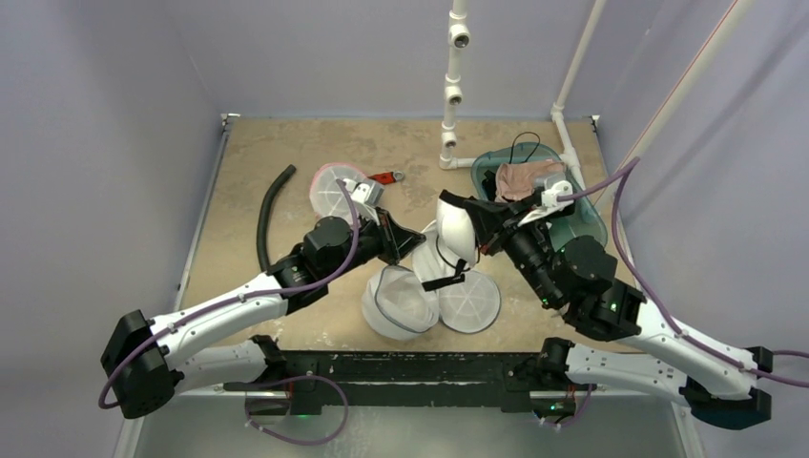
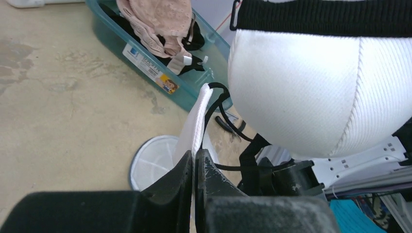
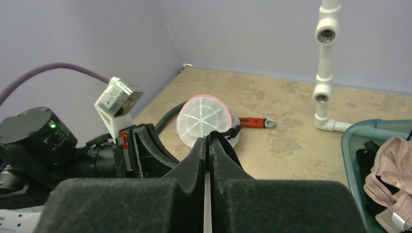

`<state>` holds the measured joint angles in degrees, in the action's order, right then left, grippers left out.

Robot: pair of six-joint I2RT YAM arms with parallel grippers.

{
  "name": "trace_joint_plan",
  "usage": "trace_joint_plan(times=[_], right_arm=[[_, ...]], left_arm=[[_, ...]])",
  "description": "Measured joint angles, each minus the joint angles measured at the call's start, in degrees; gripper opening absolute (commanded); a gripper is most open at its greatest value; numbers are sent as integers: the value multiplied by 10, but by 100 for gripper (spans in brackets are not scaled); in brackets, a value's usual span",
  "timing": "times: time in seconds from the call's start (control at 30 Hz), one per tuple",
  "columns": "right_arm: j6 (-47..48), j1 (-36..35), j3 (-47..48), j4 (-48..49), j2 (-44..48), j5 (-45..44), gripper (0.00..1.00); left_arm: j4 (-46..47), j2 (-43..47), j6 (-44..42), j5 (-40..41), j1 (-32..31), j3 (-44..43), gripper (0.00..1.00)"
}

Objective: Unzip the laundry bag and remove the bra
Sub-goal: Pick up the bra from the laundry bag.

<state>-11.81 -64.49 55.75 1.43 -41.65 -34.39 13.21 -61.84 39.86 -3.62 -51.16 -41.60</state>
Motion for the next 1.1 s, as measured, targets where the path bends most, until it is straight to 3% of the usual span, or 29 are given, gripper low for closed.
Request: trace_joint_plan(times=[0.37, 0.9, 1.1], right_arm=[[-2, 0, 39, -83, -110, -41, 0], [-10, -3, 115, -107, -280, -59, 0], [-23, -7, 114, -107, -266, -39, 16]], left_arm=[[4, 2, 3, 99, 0, 6, 0], [45, -3, 102, 119, 0, 21, 0], [69, -3, 134, 125, 1, 31, 0]])
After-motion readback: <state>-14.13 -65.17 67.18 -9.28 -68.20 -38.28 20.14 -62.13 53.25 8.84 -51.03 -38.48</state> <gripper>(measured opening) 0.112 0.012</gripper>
